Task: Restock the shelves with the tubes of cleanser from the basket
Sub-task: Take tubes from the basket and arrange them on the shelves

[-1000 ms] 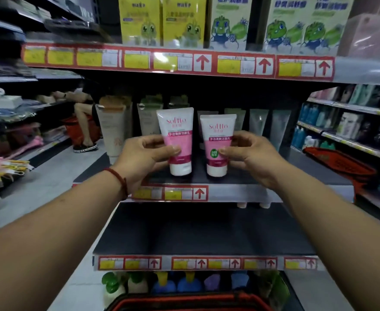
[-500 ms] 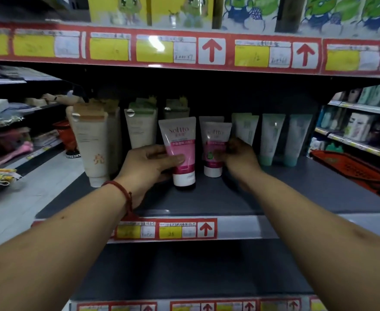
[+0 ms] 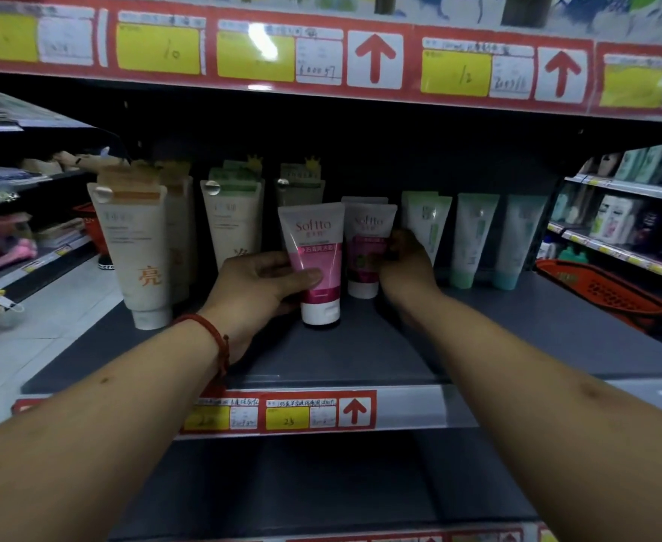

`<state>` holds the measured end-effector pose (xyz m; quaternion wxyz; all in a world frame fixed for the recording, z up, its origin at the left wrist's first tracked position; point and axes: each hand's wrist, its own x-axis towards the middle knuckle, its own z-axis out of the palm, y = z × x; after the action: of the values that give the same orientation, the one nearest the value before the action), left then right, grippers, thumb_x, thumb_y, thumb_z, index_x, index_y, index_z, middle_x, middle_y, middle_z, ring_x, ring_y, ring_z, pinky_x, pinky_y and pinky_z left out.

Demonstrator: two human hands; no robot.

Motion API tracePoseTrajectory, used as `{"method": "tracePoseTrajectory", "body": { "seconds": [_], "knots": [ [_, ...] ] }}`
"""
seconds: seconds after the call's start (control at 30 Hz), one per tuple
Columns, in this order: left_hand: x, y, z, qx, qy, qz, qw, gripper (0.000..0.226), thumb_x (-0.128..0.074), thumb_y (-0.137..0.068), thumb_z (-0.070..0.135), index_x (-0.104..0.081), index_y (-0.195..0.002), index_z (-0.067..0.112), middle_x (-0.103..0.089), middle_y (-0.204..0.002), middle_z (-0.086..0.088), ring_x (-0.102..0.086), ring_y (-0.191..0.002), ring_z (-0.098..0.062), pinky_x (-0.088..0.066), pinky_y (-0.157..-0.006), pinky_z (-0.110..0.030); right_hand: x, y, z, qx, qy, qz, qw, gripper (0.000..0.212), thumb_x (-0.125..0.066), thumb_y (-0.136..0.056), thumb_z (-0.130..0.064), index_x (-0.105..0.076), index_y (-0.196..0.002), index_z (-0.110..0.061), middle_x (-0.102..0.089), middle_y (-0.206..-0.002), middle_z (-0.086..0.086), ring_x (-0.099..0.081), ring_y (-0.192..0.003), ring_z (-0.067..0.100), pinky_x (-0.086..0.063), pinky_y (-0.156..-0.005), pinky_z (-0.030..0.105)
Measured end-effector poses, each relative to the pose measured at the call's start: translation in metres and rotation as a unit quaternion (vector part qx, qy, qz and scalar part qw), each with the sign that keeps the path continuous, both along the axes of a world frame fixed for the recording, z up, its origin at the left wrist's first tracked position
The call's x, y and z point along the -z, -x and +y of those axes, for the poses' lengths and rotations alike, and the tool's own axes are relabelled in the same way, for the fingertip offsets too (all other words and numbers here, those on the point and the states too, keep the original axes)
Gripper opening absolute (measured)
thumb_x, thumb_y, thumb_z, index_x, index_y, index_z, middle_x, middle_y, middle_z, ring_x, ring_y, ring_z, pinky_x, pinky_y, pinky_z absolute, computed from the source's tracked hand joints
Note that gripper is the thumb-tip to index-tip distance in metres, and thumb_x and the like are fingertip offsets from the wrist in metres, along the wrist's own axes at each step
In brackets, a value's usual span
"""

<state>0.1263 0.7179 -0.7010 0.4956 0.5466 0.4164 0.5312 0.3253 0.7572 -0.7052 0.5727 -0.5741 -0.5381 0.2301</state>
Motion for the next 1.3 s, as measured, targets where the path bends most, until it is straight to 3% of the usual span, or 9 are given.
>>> {"method": "tracePoseTrajectory", "body": {
  "seconds": [0.2, 0.33, 0.43, 0.5, 0.6, 0.8, 1.07, 1.23, 1.3],
  "knots": [
    [0.0, -0.004, -0.001, 0.0, -0.007, 0.01, 1.0, 0.042, -0.082, -0.078, 0.011, -0.07, -0.118, 0.012, -0.077, -0.107, -0.002, -0.074, -0.097, -0.015, -0.06, -0.077, -0.026, -0.006, 0.003, -0.004, 0.047, 0.027, -0.067, 0.996, 0.026, -0.05, -0.094, -0.003, -0.056, -0.119, -0.008, -0.065, -0.111, 0.008, -0.063, -0.1, 0.023, -0.055, -0.086, 0.035],
    [-0.005, -0.012, -0.002, -0.003, -0.013, 0.018, 1.0, 0.036, -0.082, -0.078, 0.008, -0.07, -0.111, 0.014, -0.077, -0.103, -0.002, -0.075, -0.092, -0.013, -0.06, -0.071, -0.022, -0.006, -0.006, -0.018, 0.032, 0.042, -0.096, 0.994, 0.021, -0.051, -0.094, -0.005, -0.058, -0.114, -0.005, -0.066, -0.102, 0.006, -0.062, -0.091, 0.019, -0.043, -0.059, 0.019],
    [-0.01, -0.023, 0.0, -0.011, -0.022, 0.029, 0.999, 0.033, -0.081, -0.078, 0.004, -0.07, -0.108, 0.013, -0.076, -0.099, -0.001, -0.073, -0.081, -0.007, -0.059, -0.065, -0.019, -0.005, -0.019, -0.03, 0.011, 0.049, -0.115, 0.992, 0.012, -0.054, -0.095, -0.009, -0.058, -0.106, -0.006, -0.064, -0.092, 0.0, -0.061, -0.088, 0.015, -0.036, -0.053, 0.012],
    [-0.012, -0.034, 0.002, -0.01, -0.027, 0.039, 0.999, 0.033, -0.081, -0.079, 0.004, -0.07, -0.108, 0.013, -0.075, -0.098, 0.001, -0.071, -0.081, -0.005, -0.058, -0.061, -0.016, -0.005, -0.028, -0.039, 0.004, 0.05, -0.117, 0.992, 0.011, -0.055, -0.096, -0.007, -0.057, -0.107, -0.009, -0.06, -0.091, -0.002, -0.055, -0.088, 0.015, -0.038, -0.06, 0.014],
    [-0.011, -0.053, 0.008, -0.007, -0.033, 0.051, 0.998, 0.028, -0.08, -0.079, 0.001, -0.069, -0.1, 0.015, -0.073, -0.096, 0.001, -0.07, -0.083, -0.01, -0.06, -0.064, -0.018, -0.003, -0.038, -0.05, -0.01, 0.061, -0.11, 0.992, 0.035, -0.058, -0.096, -0.007, -0.058, -0.131, -0.008, -0.065, -0.119, 0.004, -0.057, -0.105, 0.015, -0.041, -0.083, 0.019],
    [0.003, -0.079, 0.018, -0.012, -0.039, 0.072, 0.997, 0.028, -0.085, -0.075, 0.006, -0.069, -0.091, 0.024, -0.075, -0.103, -0.001, -0.072, -0.098, -0.019, -0.059, -0.091, -0.038, 0.003, -0.049, -0.054, -0.031, 0.072, -0.087, 0.993, 0.036, -0.061, -0.094, -0.007, -0.061, -0.13, -0.009, -0.068, -0.119, 0.006, -0.063, -0.109, 0.02, -0.052, -0.093, 0.029],
    [0.005, -0.079, 0.02, -0.044, -0.046, 0.106, 0.992, 0.028, -0.087, -0.073, 0.013, -0.071, -0.095, 0.023, -0.075, -0.106, -0.003, -0.072, -0.098, -0.019, -0.057, -0.095, -0.042, 0.004, -0.051, -0.059, -0.03, 0.076, -0.089, 0.993, 0.038, -0.062, -0.092, -0.007, -0.06, -0.13, -0.007, -0.068, -0.115, 0.007, -0.063, -0.102, 0.018, -0.051, -0.086, 0.025],
    [-0.006, -0.06, 0.003, -0.076, -0.041, 0.186, 0.979, 0.092, -0.093, -0.052, 0.048, -0.064, -0.13, 0.011, -0.071, -0.121, -0.005, -0.069, -0.108, -0.022, -0.055, -0.098, -0.042, -0.005, -0.045, -0.078, -0.016, 0.086, -0.104, 0.991, 0.041, -0.064, -0.091, -0.01, -0.058, -0.132, -0.009, -0.066, -0.114, 0.006, -0.063, -0.104, 0.02, -0.05, -0.085, 0.026],
    [-0.014, -0.051, -0.012, -0.081, -0.045, 0.225, 0.97, 0.086, -0.092, -0.066, 0.038, -0.057, -0.139, 0.008, -0.068, -0.127, -0.007, -0.065, -0.113, -0.023, -0.052, -0.102, -0.038, -0.012, -0.041, -0.092, -0.015, 0.085, -0.125, 0.988, 0.041, -0.064, -0.093, -0.012, -0.056, -0.133, -0.009, -0.063, -0.111, 0.004, -0.06, -0.103, 0.018, -0.045, -0.083, 0.023]
  ]
}}
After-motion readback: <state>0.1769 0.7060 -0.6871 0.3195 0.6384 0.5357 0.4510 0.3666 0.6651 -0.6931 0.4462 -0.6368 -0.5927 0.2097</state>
